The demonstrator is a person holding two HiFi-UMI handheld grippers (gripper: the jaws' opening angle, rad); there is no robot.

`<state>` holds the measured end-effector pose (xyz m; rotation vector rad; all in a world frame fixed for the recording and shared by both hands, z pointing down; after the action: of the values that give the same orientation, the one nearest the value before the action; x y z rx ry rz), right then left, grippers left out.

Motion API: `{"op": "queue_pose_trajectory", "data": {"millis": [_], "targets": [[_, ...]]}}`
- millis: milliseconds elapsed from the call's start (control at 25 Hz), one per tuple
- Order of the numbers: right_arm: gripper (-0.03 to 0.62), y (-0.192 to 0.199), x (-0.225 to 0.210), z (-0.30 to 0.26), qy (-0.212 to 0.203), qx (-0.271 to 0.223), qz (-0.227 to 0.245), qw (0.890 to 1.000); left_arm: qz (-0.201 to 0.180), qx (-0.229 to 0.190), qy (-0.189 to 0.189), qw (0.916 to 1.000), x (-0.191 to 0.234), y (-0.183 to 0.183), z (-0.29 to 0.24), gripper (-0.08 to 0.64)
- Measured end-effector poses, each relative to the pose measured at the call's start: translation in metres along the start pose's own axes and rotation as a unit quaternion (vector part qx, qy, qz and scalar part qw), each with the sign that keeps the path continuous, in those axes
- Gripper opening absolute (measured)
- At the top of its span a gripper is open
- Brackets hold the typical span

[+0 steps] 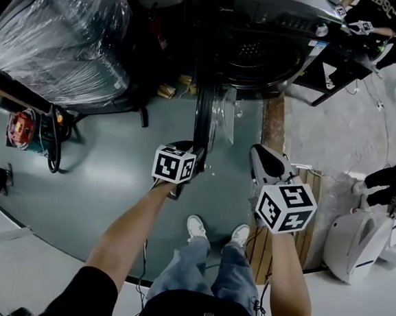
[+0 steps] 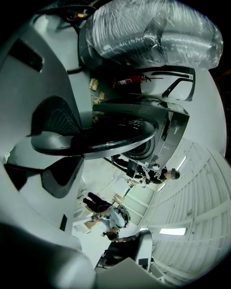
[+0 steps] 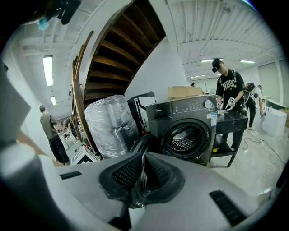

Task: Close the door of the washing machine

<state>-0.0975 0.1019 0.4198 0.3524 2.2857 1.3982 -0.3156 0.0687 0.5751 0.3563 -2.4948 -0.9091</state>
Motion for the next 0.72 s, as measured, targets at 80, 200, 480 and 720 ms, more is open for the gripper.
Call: {"op": "queue_pose_trajectory", "data": {"millis": [80,200,480,720], "targets": [[0.023,-0.001,-0.006,0.002,0.009,-0.002,-0.004,1.0,-0.002,0.007,0.006,1.0,-0.009,-0.003,-0.008,0.16],[0.023,-0.001,-0.017,0.007,0.025,-0.006,-0.01,1.0,0.026,0.015,0.016,0.9994,-0.022,-0.005,-0.022,0.163],[0.023,-0.005,-0.049,0.023,0.057,-0.015,-0.022,0.998,0.086,0.021,0.016,0.9959,-0.055,-0.014,-0.05,0.175],[0.023,-0.007,-0.078,0.032,0.068,-0.02,-0.033,0.997,0.116,0.025,0.012,0.9929,-0.078,-0.021,-0.069,0.182]]}}
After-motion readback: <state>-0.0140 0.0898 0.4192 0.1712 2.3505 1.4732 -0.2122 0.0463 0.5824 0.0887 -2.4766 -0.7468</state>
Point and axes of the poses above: the fingertips, and each gripper's own axes: z backward along the fingers, x to its left, y out of its underside, the point moved 8 cm from there along z, backward along the fingers, and after that the axes turned 5 degrees about -x, right-handed, at the moved point
